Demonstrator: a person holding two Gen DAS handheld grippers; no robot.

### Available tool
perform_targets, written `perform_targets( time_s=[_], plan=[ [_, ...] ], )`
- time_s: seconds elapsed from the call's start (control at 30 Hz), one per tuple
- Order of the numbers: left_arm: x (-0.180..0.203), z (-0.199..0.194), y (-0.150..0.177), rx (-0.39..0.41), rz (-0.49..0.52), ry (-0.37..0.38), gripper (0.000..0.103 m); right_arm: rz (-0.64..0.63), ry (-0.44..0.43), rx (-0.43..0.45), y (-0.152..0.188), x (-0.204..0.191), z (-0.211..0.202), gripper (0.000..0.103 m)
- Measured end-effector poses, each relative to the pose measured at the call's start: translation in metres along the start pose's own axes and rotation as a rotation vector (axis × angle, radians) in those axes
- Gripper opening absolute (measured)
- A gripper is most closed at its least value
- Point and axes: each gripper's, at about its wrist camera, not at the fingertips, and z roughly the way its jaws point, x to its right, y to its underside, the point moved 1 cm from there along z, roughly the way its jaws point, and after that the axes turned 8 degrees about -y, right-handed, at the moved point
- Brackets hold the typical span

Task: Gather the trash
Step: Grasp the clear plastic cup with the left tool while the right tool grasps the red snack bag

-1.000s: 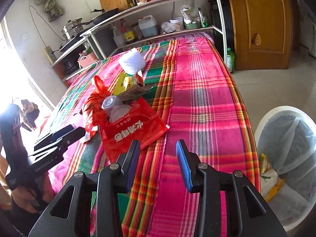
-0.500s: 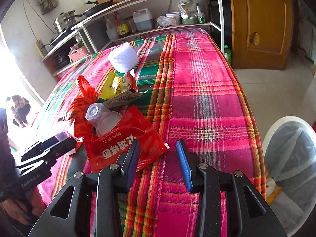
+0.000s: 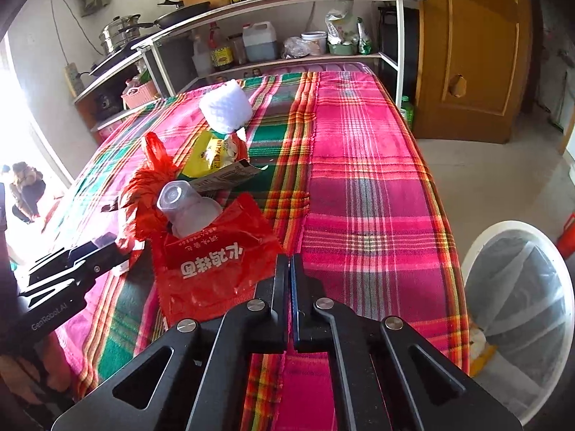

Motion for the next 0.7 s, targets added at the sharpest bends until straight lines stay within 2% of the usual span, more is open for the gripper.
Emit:
perform_targets(
  time_s=[0.2,0.23,0.5,0.53,0.6,0.63,0.67,0.7],
  plan=[
    [0.000,-0.007,0.005,0.010,0.009,0.003,0.034,0.013,-0.006,0.002,0.015,0.007,-0.020,0.000],
    [0.000,-0.008,0.005,0.011,0.011,0.004,0.031,0.022,-0.015,-0.005,0.018,0.010,-0.024,0.000],
    [0.004,-0.013,0.009,0.020,0.021,0.019,0.031,-0.011,-0.132,-0.064,0.034,0.008,-0.040,0.003],
    [0.005,-0.013,0.009,0.021,0.022,0.021,0.031,-0.019,-0.134,-0.056,0.034,0.007,-0.041,0.009],
    [0.005,-0.015,0.009,0.022,0.023,0.022,0.031,-0.034,-0.139,-0.031,0.030,0.007,-0.042,0.027],
    [0.005,-0.015,0.010,0.024,0.024,0.022,0.031,-0.043,-0.144,-0.014,0.026,0.007,-0.043,0.043],
    [0.005,-0.016,0.010,0.025,0.025,0.023,0.031,-0.055,-0.149,-0.003,0.023,0.008,-0.041,0.052],
    [0.004,-0.017,0.010,0.026,0.024,0.022,0.031,-0.066,-0.148,0.001,0.020,0.008,-0.039,0.053]
  ],
)
